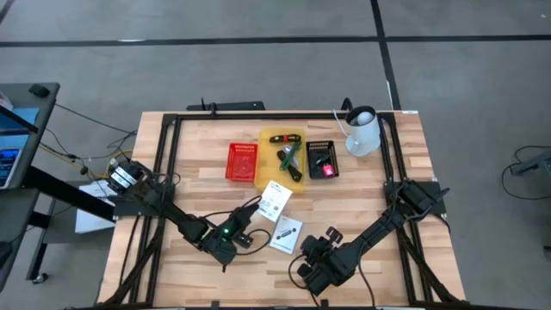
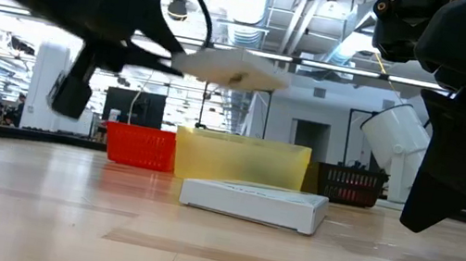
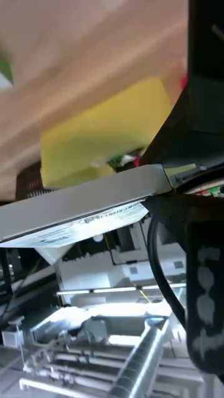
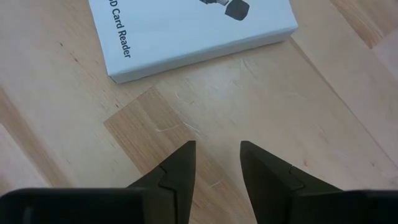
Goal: Pick and place items into bin
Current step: Put the card reader box in the red bin
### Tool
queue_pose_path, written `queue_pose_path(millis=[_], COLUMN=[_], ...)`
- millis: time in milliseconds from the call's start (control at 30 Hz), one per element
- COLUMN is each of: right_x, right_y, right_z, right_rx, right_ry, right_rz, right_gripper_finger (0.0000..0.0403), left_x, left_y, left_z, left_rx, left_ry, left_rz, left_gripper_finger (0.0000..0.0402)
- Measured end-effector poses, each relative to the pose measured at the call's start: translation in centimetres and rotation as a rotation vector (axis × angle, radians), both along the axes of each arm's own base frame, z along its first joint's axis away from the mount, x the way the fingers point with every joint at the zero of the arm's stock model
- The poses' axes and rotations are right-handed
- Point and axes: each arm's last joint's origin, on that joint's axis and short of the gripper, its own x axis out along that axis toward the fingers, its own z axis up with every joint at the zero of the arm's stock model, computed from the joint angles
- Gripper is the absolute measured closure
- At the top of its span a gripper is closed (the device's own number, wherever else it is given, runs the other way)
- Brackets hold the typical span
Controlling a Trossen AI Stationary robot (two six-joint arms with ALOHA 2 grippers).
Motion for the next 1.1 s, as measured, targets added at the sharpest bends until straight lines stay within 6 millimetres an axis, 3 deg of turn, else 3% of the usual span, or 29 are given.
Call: queue_pose_path(millis=[367,700,900,1100], right_x=[0.0,0.0,0.0,0.0], right_y=[0.0,0.1,0.1,0.1], right_z=[0.0,0.0,0.0,0.0], right_rx=[0.001,0.009,0.01,0.01], right_ry=[-0.001,0.0,0.0,-0.001], right_rz=[0.0,0.002,0.002,0.002], right_gripper_finger=[0.0282,0.0282,0.0282,0.0282], left_x=[-2.0,-5.2,-6.7,-7.5], left_y=[1.0,4.9,7.4,9.6], left_z=[6.3,10.9,10.7,8.2], left_rx=[0.026,-0.018,-0.146,-0.197], left_ry=[-0.105,-0.157,-0.162,-0.127], left_rz=[0.095,0.188,0.225,0.323], left_gripper_finger=[0.0352,0.0352,0.0352,0.0352])
